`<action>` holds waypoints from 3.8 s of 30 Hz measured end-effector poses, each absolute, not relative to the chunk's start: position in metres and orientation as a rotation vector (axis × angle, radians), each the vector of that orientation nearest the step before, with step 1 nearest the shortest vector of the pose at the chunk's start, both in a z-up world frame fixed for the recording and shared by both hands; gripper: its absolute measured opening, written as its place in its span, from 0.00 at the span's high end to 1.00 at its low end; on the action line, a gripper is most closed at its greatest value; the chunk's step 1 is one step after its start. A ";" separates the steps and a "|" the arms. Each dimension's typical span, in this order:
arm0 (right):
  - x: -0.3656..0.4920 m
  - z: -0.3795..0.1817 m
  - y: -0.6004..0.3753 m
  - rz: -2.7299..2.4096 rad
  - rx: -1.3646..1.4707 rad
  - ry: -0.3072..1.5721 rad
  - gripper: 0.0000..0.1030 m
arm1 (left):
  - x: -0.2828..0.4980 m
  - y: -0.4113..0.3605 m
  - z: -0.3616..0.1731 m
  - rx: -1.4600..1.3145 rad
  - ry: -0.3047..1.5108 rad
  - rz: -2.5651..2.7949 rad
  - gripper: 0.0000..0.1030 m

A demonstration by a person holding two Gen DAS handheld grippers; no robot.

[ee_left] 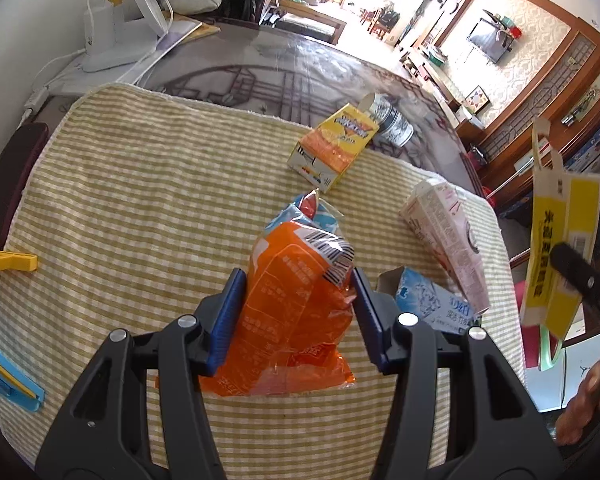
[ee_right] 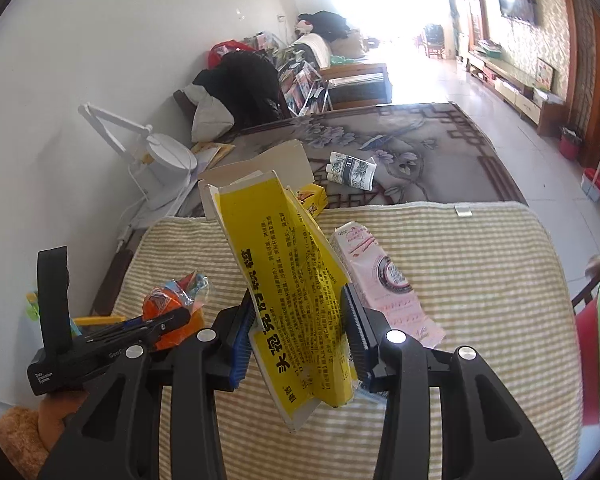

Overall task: Collect trash
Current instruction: 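Carry the yellow packet and orange bag to the red bin with both tools, then open the right tool over the bin while the left tool releases the orange bag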

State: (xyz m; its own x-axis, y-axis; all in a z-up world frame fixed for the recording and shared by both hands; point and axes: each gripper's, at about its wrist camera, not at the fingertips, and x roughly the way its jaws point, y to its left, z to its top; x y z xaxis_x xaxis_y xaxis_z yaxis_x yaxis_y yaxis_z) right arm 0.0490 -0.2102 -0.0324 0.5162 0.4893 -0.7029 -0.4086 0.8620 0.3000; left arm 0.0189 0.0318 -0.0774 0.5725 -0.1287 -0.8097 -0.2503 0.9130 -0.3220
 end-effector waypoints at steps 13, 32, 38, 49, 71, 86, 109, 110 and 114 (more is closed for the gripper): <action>0.046 -0.030 -0.242 0.506 0.216 0.873 0.62 | 0.023 0.000 -0.050 -0.418 0.909 0.043 0.50; 0.054 -0.022 -0.341 0.524 0.262 0.854 0.62 | 0.037 -0.109 -0.033 -0.376 0.893 0.029 0.50; 0.053 -0.017 -0.382 0.506 0.282 0.838 0.62 | 0.047 -0.158 -0.027 -0.346 0.889 -0.021 0.50; 0.044 -0.017 -0.501 0.345 0.379 0.801 0.62 | 0.072 -0.271 -0.020 -0.231 0.903 -0.187 0.50; 0.049 -0.063 -0.629 0.079 0.458 0.864 0.61 | 0.100 -0.385 -0.020 -0.119 0.912 -0.357 0.50; 0.056 -0.066 -0.650 -0.014 0.450 0.859 0.45 | 0.113 -0.419 -0.042 -0.055 1.009 -0.429 0.50; 0.014 -0.050 -0.667 -0.145 0.460 0.821 0.44 | 0.105 -0.438 -0.032 -0.049 0.971 -0.540 0.37; 0.016 -0.050 -0.662 -0.135 0.455 0.823 0.44 | 0.104 -0.429 -0.030 -0.064 0.966 -0.526 0.36; 0.026 -0.049 -0.634 -0.081 0.425 0.835 0.43 | 0.095 -0.379 -0.027 -0.141 0.952 -0.445 0.35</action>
State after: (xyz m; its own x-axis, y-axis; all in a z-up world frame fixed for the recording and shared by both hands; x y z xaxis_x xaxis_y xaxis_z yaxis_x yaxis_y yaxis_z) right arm 0.0259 -0.6342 -0.0488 0.6730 0.0953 -0.7335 0.2341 0.9133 0.3334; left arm 0.0945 -0.3789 -0.0272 0.4973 -0.4272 -0.7551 0.3052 0.9009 -0.3086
